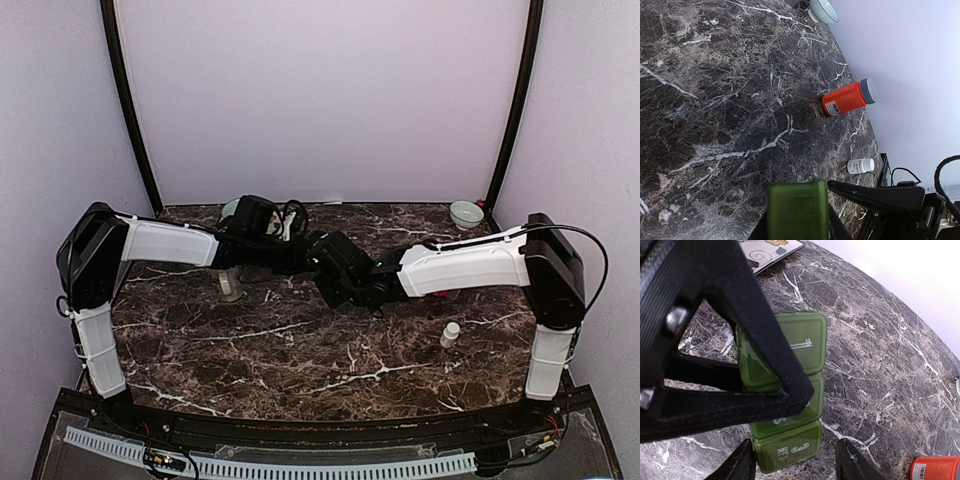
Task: Sort the pills into containers
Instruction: Open the lid of the pill container.
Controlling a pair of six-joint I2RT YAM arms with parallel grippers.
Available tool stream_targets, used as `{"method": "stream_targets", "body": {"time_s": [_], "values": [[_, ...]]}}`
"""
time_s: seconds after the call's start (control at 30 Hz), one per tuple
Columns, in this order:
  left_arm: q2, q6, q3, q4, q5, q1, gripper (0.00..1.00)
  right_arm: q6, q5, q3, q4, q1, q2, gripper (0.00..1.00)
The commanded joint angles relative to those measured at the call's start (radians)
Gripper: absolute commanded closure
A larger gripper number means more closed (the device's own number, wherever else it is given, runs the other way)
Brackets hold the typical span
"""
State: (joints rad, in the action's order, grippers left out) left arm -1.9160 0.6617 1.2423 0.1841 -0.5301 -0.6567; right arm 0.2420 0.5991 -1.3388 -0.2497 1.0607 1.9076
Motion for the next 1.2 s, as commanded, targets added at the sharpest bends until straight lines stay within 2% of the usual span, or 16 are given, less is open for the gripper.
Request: {"method": "stream_targets", "body": {"time_s": [0.0, 0.37, 0.63, 0.83, 1.17], "values": [[0.061, -0.014, -0.015, 0.005, -0.016, -0.007, 1.0, -0.008, 0.023, -0.045, -0.002, 0.004, 0.025, 0.46], [0.072, -0.017, -0.02, 0.001, -0.028, -0.011, 1.0, -0.005, 0.026, -0.053, -0.018, -0.003, 0.038, 0.6], [0.097, -0.029, -0.04, -0.016, -0.033, -0.011, 1.0, 0.006, 0.032, -0.03, -0.019, -0.027, 0.01, 0.77], [0.112, -0.031, -0.056, -0.012, -0.039, -0.012, 1.0, 0.017, -0.034, 0.011, -0.011, -0.071, -0.036, 0.87], [0.121, -0.043, -0.063, -0.02, -0.04, -0.011, 1.0, 0.025, -0.095, 0.065, 0.003, -0.13, -0.082, 0.89]]}}
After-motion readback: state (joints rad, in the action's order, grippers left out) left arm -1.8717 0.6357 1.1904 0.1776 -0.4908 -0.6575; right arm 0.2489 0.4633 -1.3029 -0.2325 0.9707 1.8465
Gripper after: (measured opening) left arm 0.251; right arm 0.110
